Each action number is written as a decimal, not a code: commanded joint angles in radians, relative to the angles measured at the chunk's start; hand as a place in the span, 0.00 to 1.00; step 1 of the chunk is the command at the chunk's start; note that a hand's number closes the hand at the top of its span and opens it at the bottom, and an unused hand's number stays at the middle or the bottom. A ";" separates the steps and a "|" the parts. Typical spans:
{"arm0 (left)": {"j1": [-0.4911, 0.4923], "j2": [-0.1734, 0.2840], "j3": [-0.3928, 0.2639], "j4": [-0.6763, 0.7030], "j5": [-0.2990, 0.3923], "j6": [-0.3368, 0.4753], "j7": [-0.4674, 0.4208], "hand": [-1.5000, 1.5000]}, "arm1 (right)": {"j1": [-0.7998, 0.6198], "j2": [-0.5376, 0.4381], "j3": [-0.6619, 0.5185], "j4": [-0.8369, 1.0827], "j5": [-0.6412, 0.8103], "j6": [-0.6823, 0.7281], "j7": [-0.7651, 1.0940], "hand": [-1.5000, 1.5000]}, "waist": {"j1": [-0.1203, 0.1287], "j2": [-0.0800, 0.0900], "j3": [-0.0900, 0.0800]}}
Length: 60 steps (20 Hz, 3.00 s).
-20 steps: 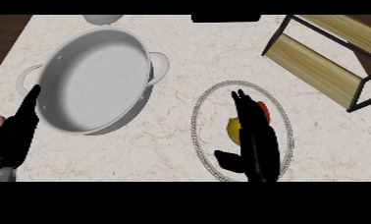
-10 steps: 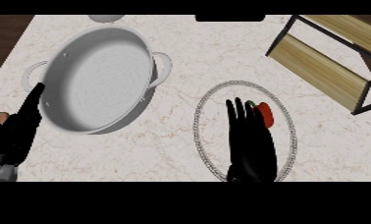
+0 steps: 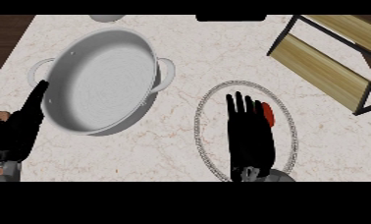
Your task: Pick the lemon from the placemat and place it in the tiered shelf
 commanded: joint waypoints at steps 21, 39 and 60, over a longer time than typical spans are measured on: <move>0.008 -0.130 0.060 0.082 -0.125 -0.094 -0.028 0.50 | 0.003 0.010 -0.148 0.231 0.120 -0.051 -0.163 0.00 | -0.001 0.005 -0.005; -0.026 -0.160 0.135 0.005 -0.179 -0.115 0.078 0.50 | 0.006 -0.032 -0.160 0.282 0.226 -0.188 -0.325 1.00 | -0.001 0.004 -0.004; 0.023 -0.178 0.165 -0.069 -0.182 -0.146 0.092 0.50 | -0.234 0.101 -0.593 -0.151 0.004 -0.136 -0.038 1.00 | -0.005 -0.001 -0.004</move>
